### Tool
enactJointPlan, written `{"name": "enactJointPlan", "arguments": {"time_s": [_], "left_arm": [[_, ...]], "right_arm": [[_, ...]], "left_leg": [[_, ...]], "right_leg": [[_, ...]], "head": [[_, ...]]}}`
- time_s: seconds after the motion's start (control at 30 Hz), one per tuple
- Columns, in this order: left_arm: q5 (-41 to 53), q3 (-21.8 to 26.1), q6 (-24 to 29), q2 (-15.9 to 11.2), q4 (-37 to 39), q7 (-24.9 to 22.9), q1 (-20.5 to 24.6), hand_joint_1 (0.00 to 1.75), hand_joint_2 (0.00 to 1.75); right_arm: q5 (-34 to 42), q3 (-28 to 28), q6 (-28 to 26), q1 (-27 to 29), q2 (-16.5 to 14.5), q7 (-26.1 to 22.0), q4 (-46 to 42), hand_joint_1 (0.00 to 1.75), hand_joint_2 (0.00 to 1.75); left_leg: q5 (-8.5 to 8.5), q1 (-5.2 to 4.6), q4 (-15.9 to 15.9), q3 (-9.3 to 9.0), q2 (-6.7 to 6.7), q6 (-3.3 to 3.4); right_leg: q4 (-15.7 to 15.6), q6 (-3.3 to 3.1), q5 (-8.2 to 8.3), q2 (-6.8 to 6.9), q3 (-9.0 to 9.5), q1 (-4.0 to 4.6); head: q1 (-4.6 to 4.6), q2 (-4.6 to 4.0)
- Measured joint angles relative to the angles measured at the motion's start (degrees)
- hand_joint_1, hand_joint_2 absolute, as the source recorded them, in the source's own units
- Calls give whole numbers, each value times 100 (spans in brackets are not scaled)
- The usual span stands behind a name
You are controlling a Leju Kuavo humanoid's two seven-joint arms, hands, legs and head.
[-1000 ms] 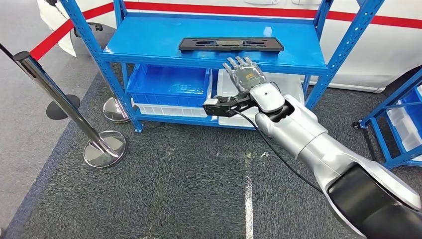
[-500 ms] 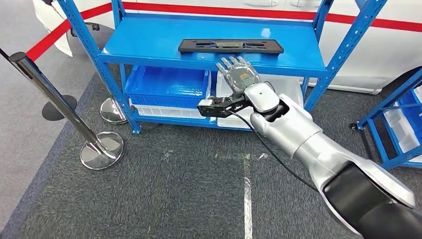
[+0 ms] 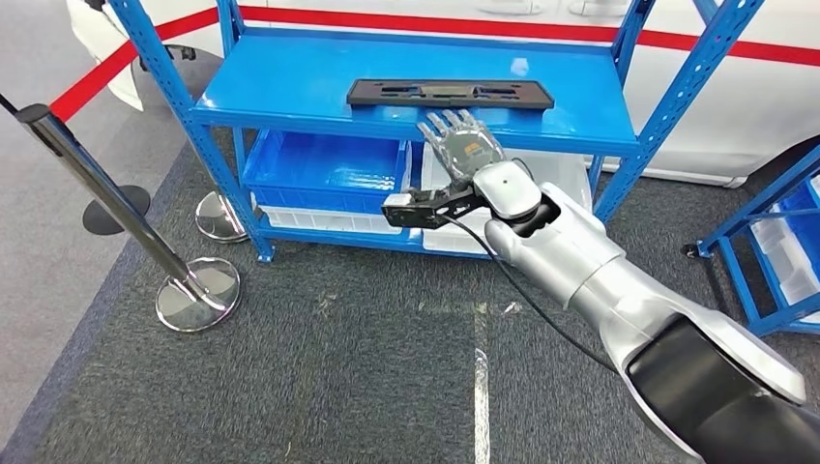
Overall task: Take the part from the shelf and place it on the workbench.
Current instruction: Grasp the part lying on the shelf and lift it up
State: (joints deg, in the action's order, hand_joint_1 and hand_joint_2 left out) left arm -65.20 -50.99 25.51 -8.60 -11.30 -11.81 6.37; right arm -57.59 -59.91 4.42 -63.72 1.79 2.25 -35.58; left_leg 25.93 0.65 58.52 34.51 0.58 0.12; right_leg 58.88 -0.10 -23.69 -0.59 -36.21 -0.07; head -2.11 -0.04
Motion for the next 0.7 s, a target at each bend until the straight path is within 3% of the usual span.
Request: {"name": "enactJointPlan", "arguments": {"time_s": [0.07, 0.1, 0.17, 0.23, 0.27, 0.3, 0.37, 0.4, 0.57, 0.63, 0.7], "left_arm": [[1, 0, 0, 7, 0, 1, -7, 0, 0], [1, 0, 0, 9, 0, 1, -8, 0, 0], [4, 0, -1, 12, 0, 1, -2, 0, 0], [8, -1, -1, 13, 0, 1, -5, 0, 0], [8, -1, -1, 15, 0, 2, -12, 0, 0], [8, -2, -1, 16, 0, 4, -16, 0, 0], [10, -2, 1, 16, 0, 11, -13, 0, 0], [10, -1, 2, 16, 0, 14, -3, 0, 0], [10, -2, 7, 20, 0, 16, 3, 0, 0], [8, -2, 14, 21, 0, 16, -3, 0, 0], [7, -2, 20, 21, 0, 17, -1, 0, 0]], "right_arm": [[0, 0, -2, -12, 1, 3, 1, 0, 0], [0, 0, -2, -17, -1, 3, 2, 0, 0], [0, 0, -2, -16, -8, 3, 2, 0, 0], [0, -1, -1, 1, -11, 2, 3, 0, 0], [0, -1, 0, 5, -11, 2, 3, 0, 0], [0, -2, 1, 6, -11, 1, 4, 0, 0], [0, -2, 1, -3, -11, 0, 4, 0, 0], [0, -2, 1, -11, -12, -1, 3, 0, 0], [2, -2, 4, -27, -22, -9, 3, 0, 0], [3, -2, 5, -38, -24, -8, 3, 0, 0], [4, -2, 11, -36, -24, -8, 4, 0, 0]], "left_leg": [[99, 8, 121, 35, -14, -59], [225, 15, 348, 141, -22, -85], [539, 26, 1093, 525, -30, -123], [618, 33, 1583, 826, -30, -148], [485, 39, 1502, 821, -31, -155], [270, 45, 1203, 703, -32, -157], [-76, 38, 415, 340, -31, -143], [-138, 27, 164, 218, -26, -118], [-123, 24, 8, 119, -12, 36], [-116, 36, -18, 78, -18, 95], [-95, 28, -15, 62, -22, 132]], "right_leg": [[-67, -57, 11, -1, 58, -29], [-91, -84, 12, 1, 87, -43], [-103, -123, -1, 1, 114, -45], [-97, -135, -19, 1, 126, -42], [-89, -134, -33, -1, 135, -42], [-75, -126, -52, -4, 148, -44], [-38, -87, -100, -9, 168, -44], [-20, -61, -121, -8, 166, -38], [63, 71, -216, 1, 128, -24], [558, 116, -474, 12, -111, -36], [1355, 135, -760, 18, -539, -41]], "head": [[-11, 0], [-24, 0], [-48, 0], [-52, 0], [-52, 0], [-53, 0], [-53, 0], [-52, 0], [-44, 0], [-30, 0], [-20, 0]]}}
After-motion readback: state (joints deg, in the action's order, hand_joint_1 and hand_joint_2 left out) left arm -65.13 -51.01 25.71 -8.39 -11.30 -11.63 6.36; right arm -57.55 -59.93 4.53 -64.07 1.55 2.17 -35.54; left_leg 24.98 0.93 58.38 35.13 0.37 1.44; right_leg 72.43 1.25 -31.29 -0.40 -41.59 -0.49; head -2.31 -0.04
